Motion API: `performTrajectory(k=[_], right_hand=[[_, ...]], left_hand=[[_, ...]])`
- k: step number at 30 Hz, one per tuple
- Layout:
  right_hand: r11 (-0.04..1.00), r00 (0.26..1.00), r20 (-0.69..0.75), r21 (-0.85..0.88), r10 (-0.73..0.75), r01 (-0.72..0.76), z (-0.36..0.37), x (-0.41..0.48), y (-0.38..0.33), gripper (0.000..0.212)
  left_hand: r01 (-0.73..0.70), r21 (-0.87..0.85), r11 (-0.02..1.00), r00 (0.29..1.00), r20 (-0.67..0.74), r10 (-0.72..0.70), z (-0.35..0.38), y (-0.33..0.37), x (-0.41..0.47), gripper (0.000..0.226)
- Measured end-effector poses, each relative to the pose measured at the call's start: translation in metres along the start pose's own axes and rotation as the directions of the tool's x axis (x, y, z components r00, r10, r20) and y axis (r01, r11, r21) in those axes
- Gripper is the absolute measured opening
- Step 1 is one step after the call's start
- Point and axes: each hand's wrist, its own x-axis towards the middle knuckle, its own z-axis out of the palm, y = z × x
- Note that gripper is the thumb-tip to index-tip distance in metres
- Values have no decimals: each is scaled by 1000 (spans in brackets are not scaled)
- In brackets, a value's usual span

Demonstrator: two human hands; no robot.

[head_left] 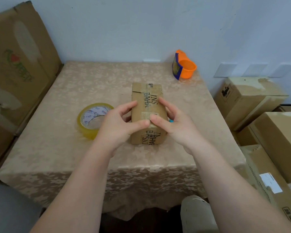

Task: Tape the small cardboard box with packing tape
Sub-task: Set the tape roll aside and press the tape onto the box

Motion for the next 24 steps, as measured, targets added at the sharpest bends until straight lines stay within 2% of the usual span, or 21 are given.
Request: performTrajectory(k=[4,8,11,15,17,21,24], right_hand=[[999,994,-101,20,50,-48,11,8,0,83],[997,987,-147,-19,66,-70,15,13,-1,42],[995,980,-181,-41,81,-90,16,15,-1,42],[993,977,-211,-102,29,-52,18,15,-5,29],[992,982,-186,-117,19,-41,17,14,-7,30],[998,999,-41,-67,19,-21,14,6,-11,38],[1000,1000,-6,-25,4,-5,15,5,-11,60]], left_hand=[[23,16,1000,990,-140,-20,7,-6,6,59],[3,56,998,967,-255,11,15,-10,14,41],[0,72,997,948,-316,22,18,-12,21,25],[-23,100,995,928,-368,58,20,-12,25,11],[-28,113,993,926,-371,68,19,-11,25,9],[-37,99,994,947,-315,66,15,-9,24,15],[-36,27,999,982,-186,41,8,-6,19,23]])
